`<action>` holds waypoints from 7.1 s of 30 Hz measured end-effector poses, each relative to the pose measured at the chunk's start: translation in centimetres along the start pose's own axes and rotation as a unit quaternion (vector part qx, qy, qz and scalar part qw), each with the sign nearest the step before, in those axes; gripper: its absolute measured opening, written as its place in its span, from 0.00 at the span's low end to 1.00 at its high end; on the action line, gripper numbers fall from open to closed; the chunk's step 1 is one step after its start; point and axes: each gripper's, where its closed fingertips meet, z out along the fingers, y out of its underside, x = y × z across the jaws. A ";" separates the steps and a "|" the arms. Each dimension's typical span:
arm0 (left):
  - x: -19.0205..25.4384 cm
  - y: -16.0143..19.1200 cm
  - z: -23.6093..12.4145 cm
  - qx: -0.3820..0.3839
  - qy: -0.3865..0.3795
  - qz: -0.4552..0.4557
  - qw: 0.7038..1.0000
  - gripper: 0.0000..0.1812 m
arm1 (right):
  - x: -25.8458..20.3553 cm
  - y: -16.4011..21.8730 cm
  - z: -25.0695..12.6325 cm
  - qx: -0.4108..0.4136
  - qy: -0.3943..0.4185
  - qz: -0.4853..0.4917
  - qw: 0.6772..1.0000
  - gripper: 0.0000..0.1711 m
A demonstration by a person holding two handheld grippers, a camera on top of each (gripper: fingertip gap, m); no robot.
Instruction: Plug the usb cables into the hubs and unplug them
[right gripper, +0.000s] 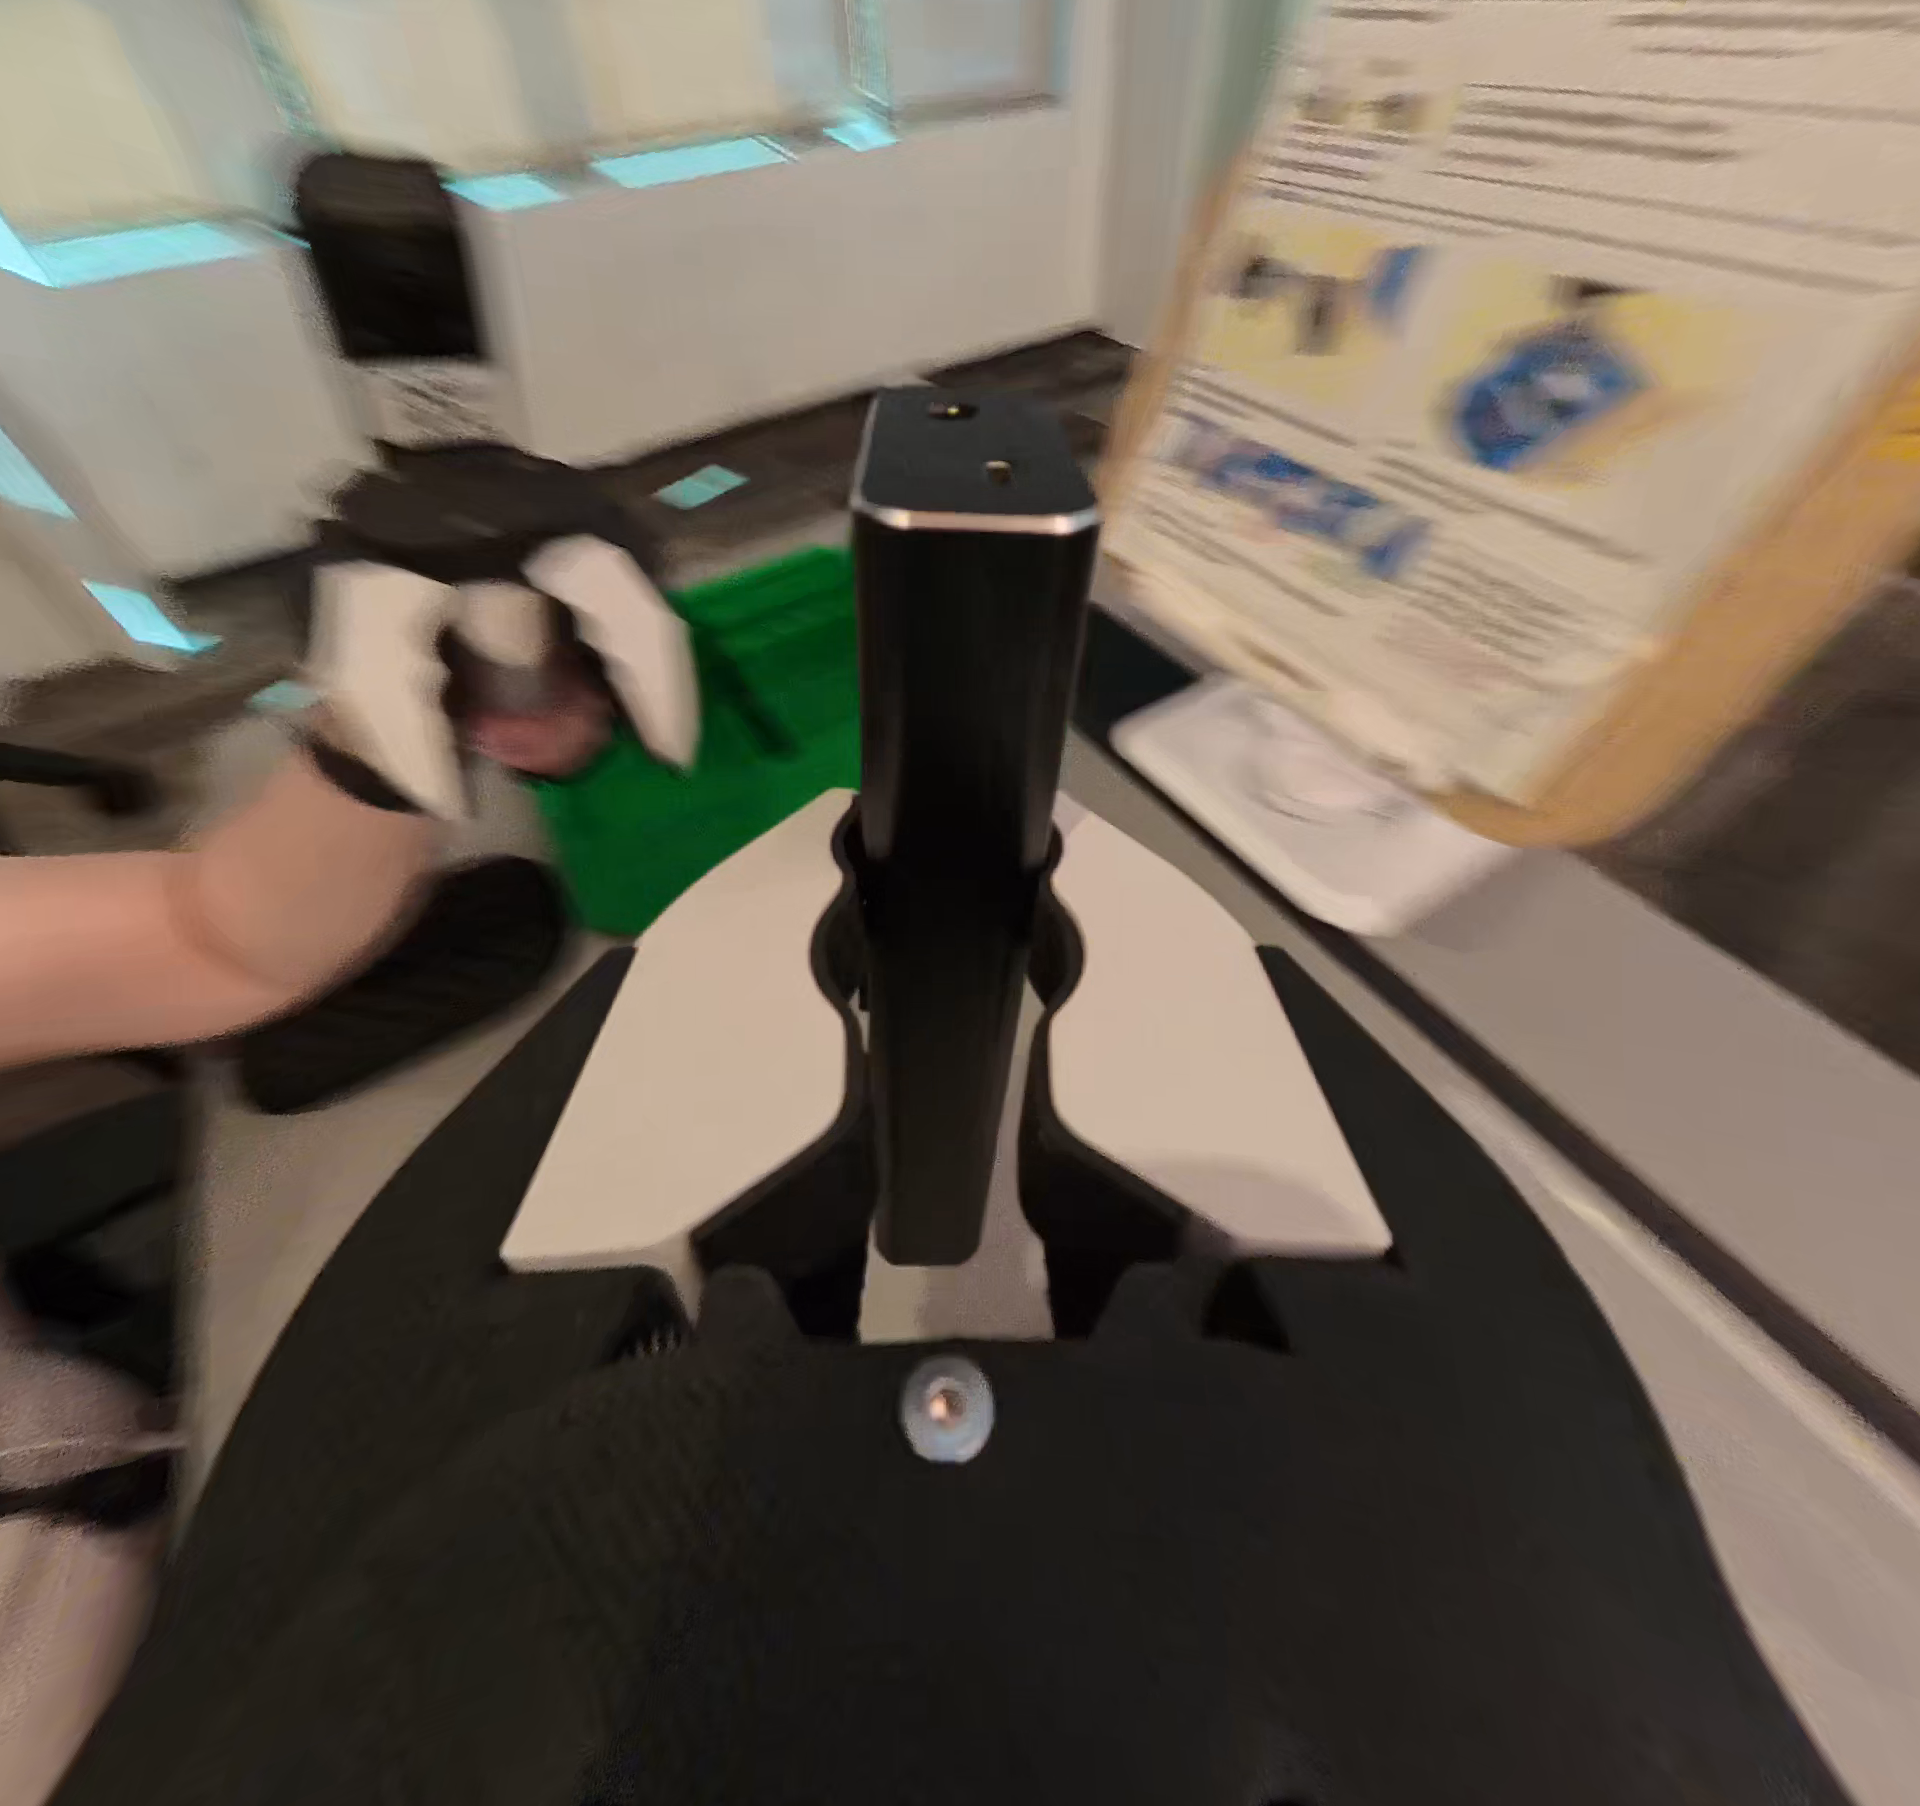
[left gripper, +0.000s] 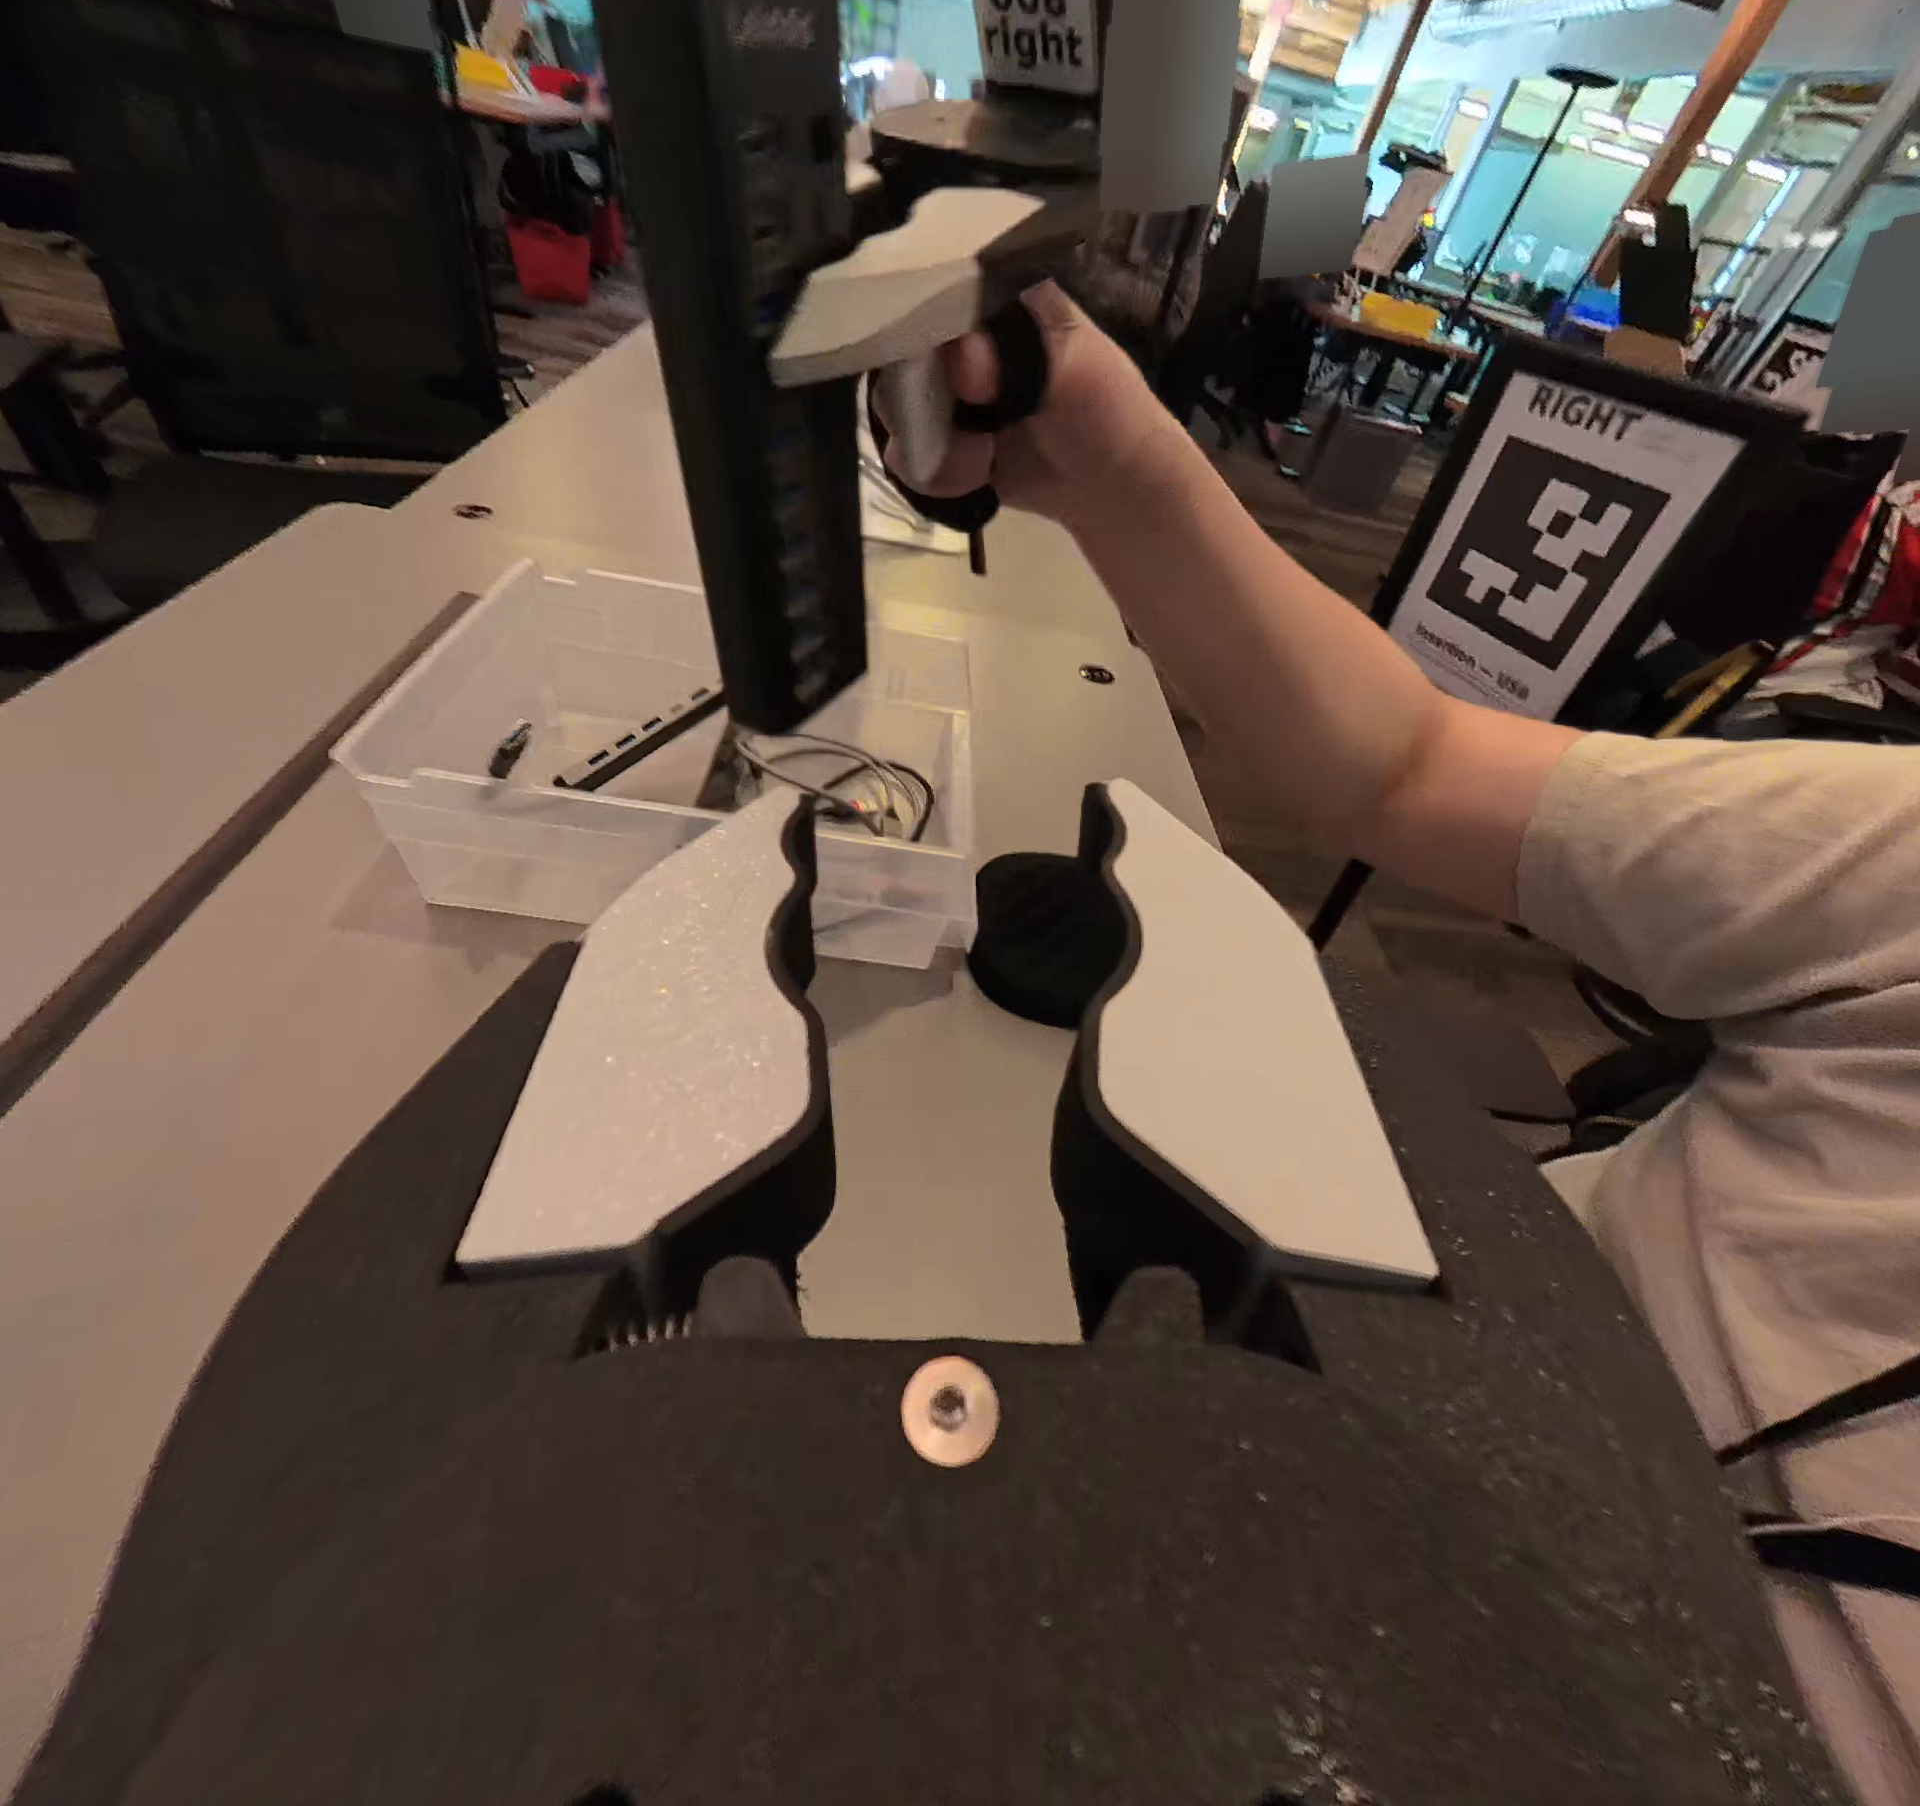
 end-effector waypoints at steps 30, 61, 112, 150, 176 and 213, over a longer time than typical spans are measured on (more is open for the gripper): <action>-0.9 -2.9 -6.1 0.048 -0.068 0.038 0.996 0.21 | 22.5 23.5 -2.0 -0.500 0.266 -0.131 0.813 0.21; -12.4 20.4 -33.0 -0.261 -0.519 -0.409 0.704 0.25 | 14.2 31.2 -16.1 -0.449 0.257 0.334 0.788 0.05; -7.4 13.1 -20.3 -0.307 -0.363 -0.299 0.827 0.09 | -5.5 18.0 16.0 -0.422 0.094 0.117 0.894 0.31; 1.8 -5.2 -19.9 0.070 -0.465 0.045 0.881 0.26 | -1.1 10.1 13.5 -0.468 0.085 0.287 0.832 0.04; -12.1 16.1 5.7 -0.259 -0.231 -0.183 0.920 0.31 | 17.4 27.7 -26.6 -0.449 0.405 0.408 0.684 0.04; -11.4 21.9 -31.8 -0.284 -0.466 -0.449 0.707 0.03 | 13.5 30.6 -12.0 -0.424 0.283 0.435 0.742 0.04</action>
